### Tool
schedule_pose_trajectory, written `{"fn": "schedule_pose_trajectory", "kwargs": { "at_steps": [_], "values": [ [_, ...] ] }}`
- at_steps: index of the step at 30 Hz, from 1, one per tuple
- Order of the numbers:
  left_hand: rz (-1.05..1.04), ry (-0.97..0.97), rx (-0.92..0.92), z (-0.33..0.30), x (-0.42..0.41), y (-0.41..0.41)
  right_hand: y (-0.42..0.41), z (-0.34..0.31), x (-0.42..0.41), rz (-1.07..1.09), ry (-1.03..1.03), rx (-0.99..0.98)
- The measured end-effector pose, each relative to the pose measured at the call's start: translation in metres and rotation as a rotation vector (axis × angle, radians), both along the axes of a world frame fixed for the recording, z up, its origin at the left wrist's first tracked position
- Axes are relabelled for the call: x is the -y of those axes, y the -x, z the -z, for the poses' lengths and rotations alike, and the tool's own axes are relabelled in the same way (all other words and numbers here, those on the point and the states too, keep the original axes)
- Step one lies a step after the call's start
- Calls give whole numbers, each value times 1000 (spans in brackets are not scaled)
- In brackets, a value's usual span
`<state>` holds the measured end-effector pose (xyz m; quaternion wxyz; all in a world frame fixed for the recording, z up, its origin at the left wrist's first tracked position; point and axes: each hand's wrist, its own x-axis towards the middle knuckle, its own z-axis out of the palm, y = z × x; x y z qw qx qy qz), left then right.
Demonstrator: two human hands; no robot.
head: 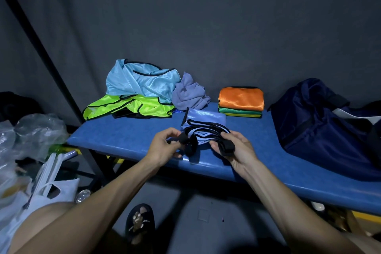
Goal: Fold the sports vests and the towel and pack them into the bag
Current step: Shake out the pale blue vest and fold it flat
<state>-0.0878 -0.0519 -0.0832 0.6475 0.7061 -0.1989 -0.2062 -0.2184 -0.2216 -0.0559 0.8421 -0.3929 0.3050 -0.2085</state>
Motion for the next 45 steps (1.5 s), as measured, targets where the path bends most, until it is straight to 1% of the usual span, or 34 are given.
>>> {"fn": "schedule_pose_trajectory", "kwargs": {
  "at_steps": [7,11,17,21,23,26,28,33,35,37,39,41,42,43,45],
  "values": [
    [22,-23,-7,1,-2,-6,1,4,0,-36,80,-60],
    [35,-66,1,5,-2,-8,3,8,1,-64,148,-112],
    [71,-82,-13,3,-9,-1,9,11,2,-128,287,-207],
    [89,-194,2,-1,-18,-4,13,18,4,-191,356,-247],
    [127,-256,-53,-6,-23,-3,16,19,6,-241,350,-253],
    [166,-290,-267,-18,-26,5,22,20,7,-294,371,-247],
    [162,-311,-372,-22,-25,7,25,21,6,-299,393,-251],
    [119,-294,-501,-21,-27,9,29,24,2,-291,494,-275],
    [144,-272,-561,-21,-31,8,31,25,0,-304,583,-290],
    [159,-247,-571,-24,-32,10,34,26,-1,-310,776,-334],
    [144,-265,-448,-24,-32,13,38,28,-1,-293,1032,-392],
    [133,-358,-273,-21,-32,16,40,32,1,-244,1286,-444],
    [152,-427,-171,-20,-31,16,41,34,1,-218,1353,-443],
    [173,-526,-26,-21,-32,13,41,35,0,-200,1380,-427],
    [187,-723,364,-23,-32,3,42,37,-1,-176,1416,-397]
  ]
}}
